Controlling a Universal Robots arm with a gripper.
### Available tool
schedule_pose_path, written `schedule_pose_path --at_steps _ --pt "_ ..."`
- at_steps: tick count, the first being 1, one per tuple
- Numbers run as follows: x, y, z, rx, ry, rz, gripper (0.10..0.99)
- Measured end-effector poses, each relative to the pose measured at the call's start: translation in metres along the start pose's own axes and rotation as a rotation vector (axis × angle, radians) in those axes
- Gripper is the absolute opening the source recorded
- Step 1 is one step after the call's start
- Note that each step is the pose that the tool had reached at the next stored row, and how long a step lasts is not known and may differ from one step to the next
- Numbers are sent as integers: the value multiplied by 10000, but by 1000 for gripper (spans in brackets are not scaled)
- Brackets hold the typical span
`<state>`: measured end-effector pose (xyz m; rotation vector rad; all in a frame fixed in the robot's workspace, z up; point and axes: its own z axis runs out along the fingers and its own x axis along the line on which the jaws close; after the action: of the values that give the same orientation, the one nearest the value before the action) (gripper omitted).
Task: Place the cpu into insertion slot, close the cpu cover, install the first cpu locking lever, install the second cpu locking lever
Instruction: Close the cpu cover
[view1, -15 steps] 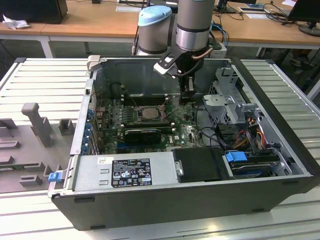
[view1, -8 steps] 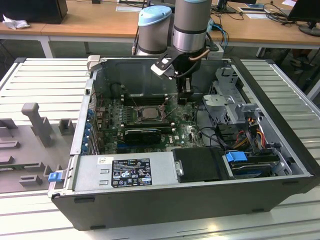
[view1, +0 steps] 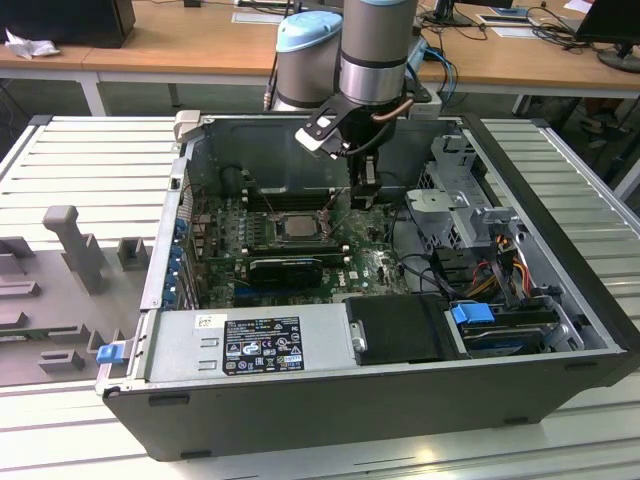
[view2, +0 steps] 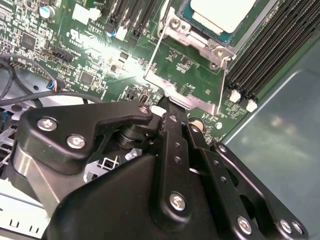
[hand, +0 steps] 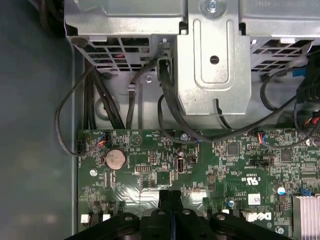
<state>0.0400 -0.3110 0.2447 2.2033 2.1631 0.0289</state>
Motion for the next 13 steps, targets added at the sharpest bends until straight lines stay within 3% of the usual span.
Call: schedule_pose_path --at_steps 13 --pt "-2 -73 -3 1 16 2 106"
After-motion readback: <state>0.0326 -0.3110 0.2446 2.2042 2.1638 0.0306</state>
